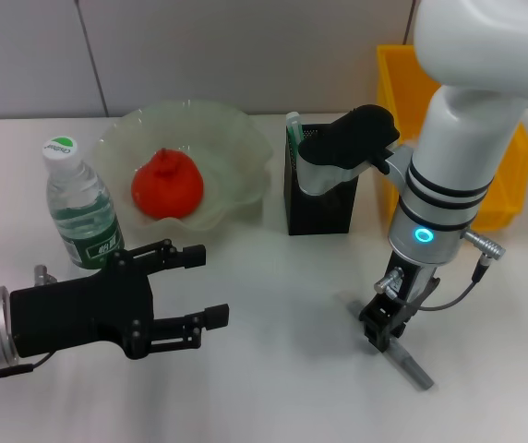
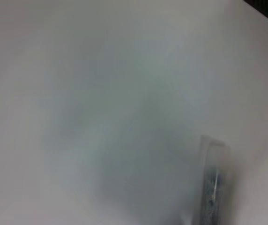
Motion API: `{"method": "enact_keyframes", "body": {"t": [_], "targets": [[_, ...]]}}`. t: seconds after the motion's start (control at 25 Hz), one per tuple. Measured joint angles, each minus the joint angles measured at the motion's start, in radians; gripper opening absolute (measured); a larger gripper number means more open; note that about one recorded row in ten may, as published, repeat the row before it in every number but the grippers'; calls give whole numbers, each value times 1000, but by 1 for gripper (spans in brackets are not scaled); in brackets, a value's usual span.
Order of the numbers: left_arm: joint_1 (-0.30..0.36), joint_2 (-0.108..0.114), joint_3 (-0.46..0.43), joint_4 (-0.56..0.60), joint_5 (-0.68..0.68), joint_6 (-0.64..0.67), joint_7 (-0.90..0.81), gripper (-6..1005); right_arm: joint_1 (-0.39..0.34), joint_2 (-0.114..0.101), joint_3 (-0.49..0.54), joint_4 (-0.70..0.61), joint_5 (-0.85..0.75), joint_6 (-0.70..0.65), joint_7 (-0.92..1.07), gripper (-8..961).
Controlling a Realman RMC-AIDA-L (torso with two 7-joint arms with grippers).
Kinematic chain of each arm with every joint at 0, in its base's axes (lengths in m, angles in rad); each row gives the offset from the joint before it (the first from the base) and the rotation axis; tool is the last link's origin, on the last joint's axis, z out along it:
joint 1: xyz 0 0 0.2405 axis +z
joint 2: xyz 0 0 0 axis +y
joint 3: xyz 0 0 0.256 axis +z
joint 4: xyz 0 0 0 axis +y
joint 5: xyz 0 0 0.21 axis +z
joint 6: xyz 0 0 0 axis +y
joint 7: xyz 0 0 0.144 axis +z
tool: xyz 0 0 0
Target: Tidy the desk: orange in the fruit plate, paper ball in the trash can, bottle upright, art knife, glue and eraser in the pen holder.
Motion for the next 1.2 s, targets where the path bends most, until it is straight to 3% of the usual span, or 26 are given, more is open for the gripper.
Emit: {"method": "enact_keyframes", "body": {"t": [1.2], "targets": [[-4,1,0,0,0,2,0,812,-2,0,-46,-2,34,0,4,140]]}}
